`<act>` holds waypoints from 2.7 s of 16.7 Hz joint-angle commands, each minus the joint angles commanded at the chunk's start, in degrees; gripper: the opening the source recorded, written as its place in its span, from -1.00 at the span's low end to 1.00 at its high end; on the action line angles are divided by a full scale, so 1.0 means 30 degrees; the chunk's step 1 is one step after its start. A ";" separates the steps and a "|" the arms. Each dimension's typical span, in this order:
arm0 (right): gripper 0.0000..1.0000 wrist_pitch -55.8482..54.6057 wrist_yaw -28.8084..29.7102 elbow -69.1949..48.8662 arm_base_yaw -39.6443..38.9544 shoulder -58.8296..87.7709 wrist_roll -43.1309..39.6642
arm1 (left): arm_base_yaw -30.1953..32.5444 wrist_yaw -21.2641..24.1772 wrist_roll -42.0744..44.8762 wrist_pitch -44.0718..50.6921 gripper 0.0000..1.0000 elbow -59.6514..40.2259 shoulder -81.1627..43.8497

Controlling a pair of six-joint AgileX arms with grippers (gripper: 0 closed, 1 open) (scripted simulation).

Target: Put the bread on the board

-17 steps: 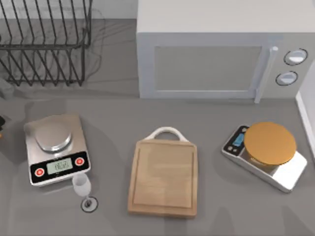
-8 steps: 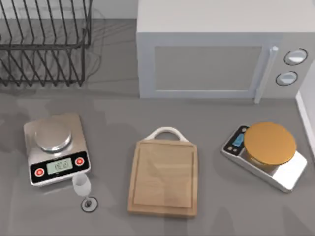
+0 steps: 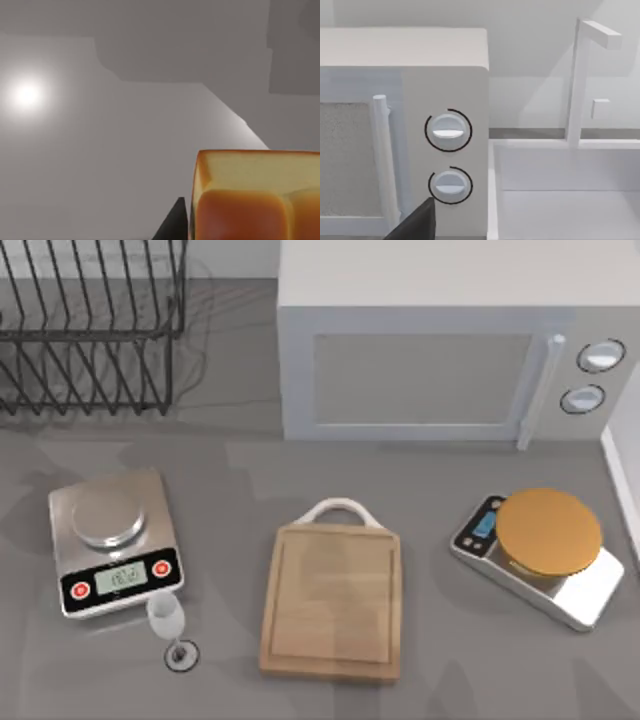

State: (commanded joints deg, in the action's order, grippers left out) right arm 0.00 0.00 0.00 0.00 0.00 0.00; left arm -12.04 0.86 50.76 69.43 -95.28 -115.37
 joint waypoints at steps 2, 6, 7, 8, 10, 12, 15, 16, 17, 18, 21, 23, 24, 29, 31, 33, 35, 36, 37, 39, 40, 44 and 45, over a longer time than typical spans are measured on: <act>1.00 0.0000 0.0000 0.0000 0.0000 0.0000 0.0000 | 0.0154 0.0029 0.0508 -0.0049 -1.00 -0.0008 0.0060; 1.00 0.0000 0.0000 0.0000 0.0000 0.0000 0.0000 | 0.1244 0.0213 0.3871 -0.0268 -1.00 0.0007 0.0356; 1.00 0.0000 0.0000 0.0000 0.0000 0.0000 0.0000 | 0.1661 0.0280 0.5132 -0.0312 -1.00 0.0029 0.0432; 1.00 0.0000 0.0000 0.0000 0.0000 0.0000 0.0000 | 0.2139 0.0357 0.6575 -0.0335 -1.00 0.0067 0.0488; 1.00 0.0000 0.0000 0.0000 0.0000 0.0000 0.0000 | 0.3213 0.0535 0.9796 -0.0322 -1.00 0.0185 0.0538; 1.00 0.0000 0.0000 0.0000 0.0000 0.0000 0.0000 | 0.4448 0.0752 1.3455 -0.0206 -1.00 0.0371 0.0472; 1.00 0.0000 0.0000 0.0000 0.0000 0.0000 0.0000 | 0.6516 0.1139 1.9517 0.0134 -1.00 0.0745 0.0160; 1.00 0.0000 0.0000 0.0000 0.0000 0.0000 0.0000 | 0.7253 0.1277 2.1667 0.0281 -1.00 0.0879 0.0005; 1.00 0.0000 0.0000 0.0000 0.0000 0.0000 0.0000 | 0.8000 0.1414 2.3856 0.0431 -1.00 0.1013 -0.0165; 1.00 0.0000 0.0000 0.0000 0.0000 0.0000 0.0000 | 0.8757 0.1547 2.6078 0.0583 -1.00 0.1143 -0.0349; 1.00 0.0000 0.0000 0.0000 0.0000 0.0000 0.0000 | 1.1020 0.1855 3.2864 0.0960 -1.00 0.1458 -0.0927; 1.00 0.0000 0.0000 0.0000 0.0000 0.0000 0.0000 | 1.2472 0.1936 3.7348 0.1094 -1.00 0.1555 -0.1276; 1.00 0.0000 0.0000 0.0000 0.0000 0.0000 0.0000 | 1.3161 0.1919 3.9529 0.1106 -1.00 0.1550 -0.1422; 1.00 0.0000 0.0000 0.0000 0.0000 0.0000 0.0000 | 1.6139 0.1289 4.9351 0.0636 -1.00 0.1021 -0.1848; 1.00 0.0000 0.0000 0.0000 0.0000 0.0000 0.0000 | 1.7062 0.0842 5.2502 0.0242 -1.00 0.0616 -0.1883; 1.00 0.0000 0.0000 0.0000 0.0000 0.0000 0.0000 | 1.7807 0.0372 5.5036 -0.0191 -1.00 0.0174 -0.1872; 1.00 0.0000 0.0000 0.0000 0.0000 0.0000 0.0000 | 1.8354 -0.0044 5.6880 -0.0589 -1.00 -0.0229 -0.1837; 1.00 0.0000 0.0000 0.0000 0.0000 0.0000 0.0000 | 1.8540 -0.0203 5.7504 -0.0745 -1.00 -0.0384 -0.1819; 1.00 0.0000 0.0000 0.0000 0.0000 0.0000 0.0000 | 1.8672 -0.0323 5.7951 -0.0865 -1.00 -0.0501 -0.1802; 1.00 0.0000 0.0000 0.0000 0.0000 0.0000 0.0000 | 1.8751 -0.0399 5.8218 -0.0943 -1.00 -0.0576 -0.1790; 1.00 0.0000 0.0000 0.0000 0.0000 0.0000 0.0000 | 1.8751 -0.0399 5.8218 -0.0943 -1.00 -0.0576 -0.1790; 1.00 0.0000 0.0000 0.0000 0.0000 0.0000 0.0000 | 1.8654 -0.0354 5.8225 -0.0919 -1.00 -0.0512 -0.1799; 1.00 0.0000 0.0000 0.0000 0.0000 0.0000 0.0000 | 1.8645 -0.0351 5.8213 -0.0979 -1.00 -0.0462 -0.1826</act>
State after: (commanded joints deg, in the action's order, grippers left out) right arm 0.00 0.00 0.00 0.00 0.00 0.00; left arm 43.90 -0.19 225.40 66.50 -96.66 -120.85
